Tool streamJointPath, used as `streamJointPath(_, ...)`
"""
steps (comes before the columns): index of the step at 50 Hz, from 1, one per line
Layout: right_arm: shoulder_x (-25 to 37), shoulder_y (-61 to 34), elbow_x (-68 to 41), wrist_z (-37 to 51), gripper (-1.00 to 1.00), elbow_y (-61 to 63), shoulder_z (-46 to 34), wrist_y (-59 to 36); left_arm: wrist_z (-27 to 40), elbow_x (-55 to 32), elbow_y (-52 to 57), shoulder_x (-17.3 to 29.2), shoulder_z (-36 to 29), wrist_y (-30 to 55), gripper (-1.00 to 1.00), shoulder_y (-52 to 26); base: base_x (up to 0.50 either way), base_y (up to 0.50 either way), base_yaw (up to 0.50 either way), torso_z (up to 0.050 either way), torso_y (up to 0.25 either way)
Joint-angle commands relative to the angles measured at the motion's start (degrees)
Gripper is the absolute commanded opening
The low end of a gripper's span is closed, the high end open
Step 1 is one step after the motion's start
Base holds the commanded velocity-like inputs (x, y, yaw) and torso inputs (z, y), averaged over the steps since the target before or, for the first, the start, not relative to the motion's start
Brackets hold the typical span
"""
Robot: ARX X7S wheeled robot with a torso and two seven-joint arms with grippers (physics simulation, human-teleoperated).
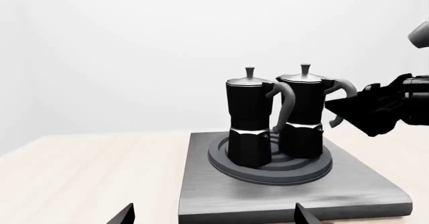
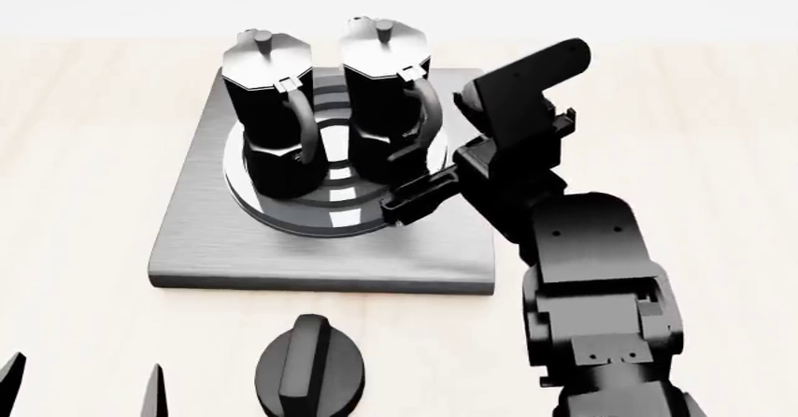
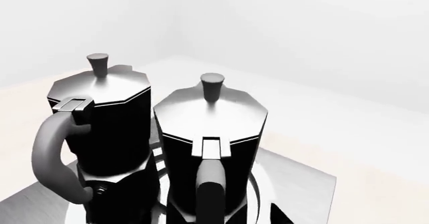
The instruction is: Put both moka pots on the stove.
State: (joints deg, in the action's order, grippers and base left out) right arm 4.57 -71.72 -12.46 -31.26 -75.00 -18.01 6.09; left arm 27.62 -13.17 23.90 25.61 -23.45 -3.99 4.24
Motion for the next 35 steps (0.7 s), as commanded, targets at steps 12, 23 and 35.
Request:
streamJointPath(12,-1.2,-0.8,8.8,1.0,1.00,0.0,13.9,4.9,0.2,-0.1,0.5,0.3,-0.2,0.1,1.00,0.1,0.00,0.00,0.00,0.000,0.000)
streamJointPath(23,-1.6,26.0,2.9,11.8,1.00,64.8,17.8,-20.7,0.3,0.4,0.3,0.2,-0.7,0.1,1.00,0.0,0.00,0.00,0.00,0.000,0.000)
streamJointPath(35,-1.2,46.3,11.5,25.8,1.00,94.2,13.8,-23.3,0.2,0.6,0.4,0.0,-1.3,-0.2,1.00,0.0,0.00,0.00,0.00,0.000,0.000)
